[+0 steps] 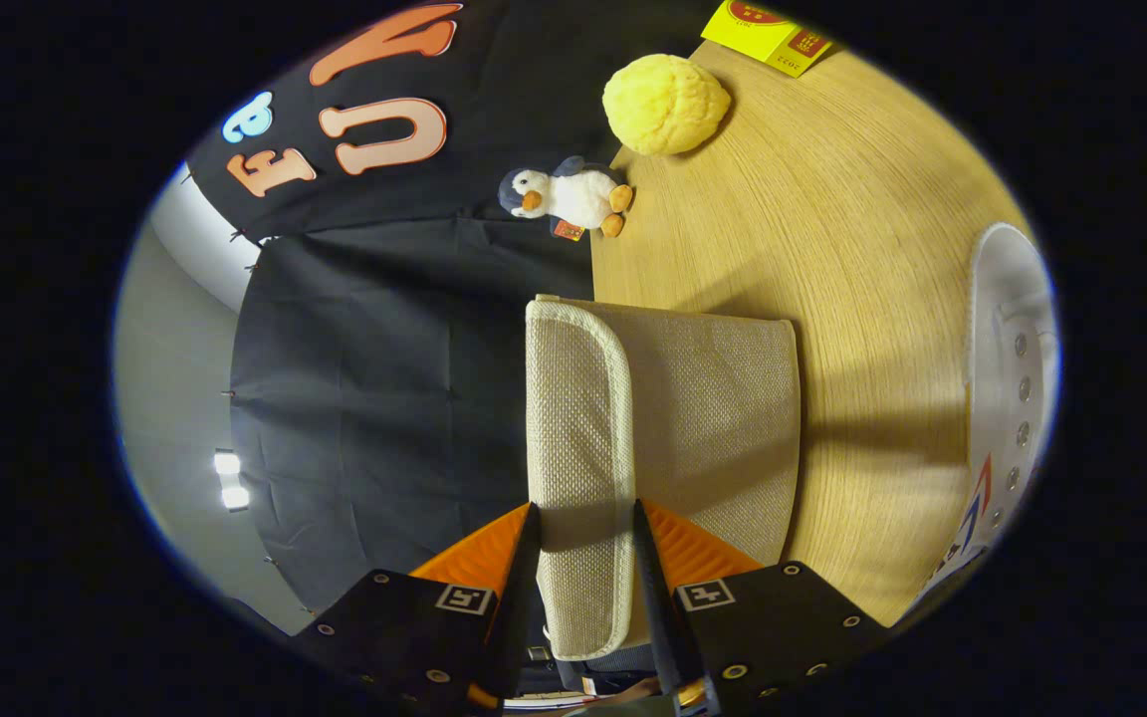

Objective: Open the storage box then place both shoes into the box .Put the left shoe in first, then the right shoe, with the right side of both shoes facing outward in a uniform manner.

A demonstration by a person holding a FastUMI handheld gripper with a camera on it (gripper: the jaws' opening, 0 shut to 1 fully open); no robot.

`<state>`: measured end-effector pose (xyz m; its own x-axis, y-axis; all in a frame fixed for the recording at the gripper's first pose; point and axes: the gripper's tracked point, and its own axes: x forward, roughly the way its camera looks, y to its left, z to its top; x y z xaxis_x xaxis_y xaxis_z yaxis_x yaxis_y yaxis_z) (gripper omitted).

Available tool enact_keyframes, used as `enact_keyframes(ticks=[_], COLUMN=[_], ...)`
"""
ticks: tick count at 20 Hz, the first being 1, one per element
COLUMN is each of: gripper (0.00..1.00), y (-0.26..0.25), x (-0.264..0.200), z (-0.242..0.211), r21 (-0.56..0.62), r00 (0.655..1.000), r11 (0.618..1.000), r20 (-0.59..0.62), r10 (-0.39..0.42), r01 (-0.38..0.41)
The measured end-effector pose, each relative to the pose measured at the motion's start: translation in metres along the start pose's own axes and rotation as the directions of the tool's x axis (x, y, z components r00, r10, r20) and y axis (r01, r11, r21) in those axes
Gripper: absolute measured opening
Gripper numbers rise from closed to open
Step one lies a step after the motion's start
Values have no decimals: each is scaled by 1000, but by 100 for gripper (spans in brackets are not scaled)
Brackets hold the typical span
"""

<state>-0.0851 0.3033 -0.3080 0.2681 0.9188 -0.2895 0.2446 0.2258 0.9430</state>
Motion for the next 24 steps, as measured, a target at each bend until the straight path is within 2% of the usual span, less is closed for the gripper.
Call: enact_keyframes(ticks=[3, 4, 6, 8, 9, 10, 11, 13, 16, 17, 22, 23, 24], gripper=[52, 47, 47, 47, 47, 40, 20, 18, 18, 19, 46, 63, 70], y=[5, 2, -9, -9, -16, -24, -25, -8, -26, -28, -18, -19, -19], x=[-8, -11, -11, -21, -25, -26, -32, -35, -25, -22, -28, -27, -25], z=[7, 11, 11, 11, 18, 31, 40, 29, 24, 22, 8, 9, 6], r21=[58, 82, 85, 93, 94, 110, 116, 127, 56, 48, -56, -63, -65], r00=[998, 998, 999, 999, 998, 993, 988, 993, 995, 996, 997, 997, 996], r11=[996, 995, 996, 995, 996, 994, 993, 991, 998, 998, 998, 997, 996], r20=[12, 29, 31, 30, 57, 117, 149, 112, 89, 73, 57, 65, 55], r10=[64, 61, 32, 34, 2, -34, -36, 19, -45, -42, 42, 52, 66], r01=[-65, -64, -34, -37, -7, 21, 18, -33, 41, 39, -39, -48, -62])
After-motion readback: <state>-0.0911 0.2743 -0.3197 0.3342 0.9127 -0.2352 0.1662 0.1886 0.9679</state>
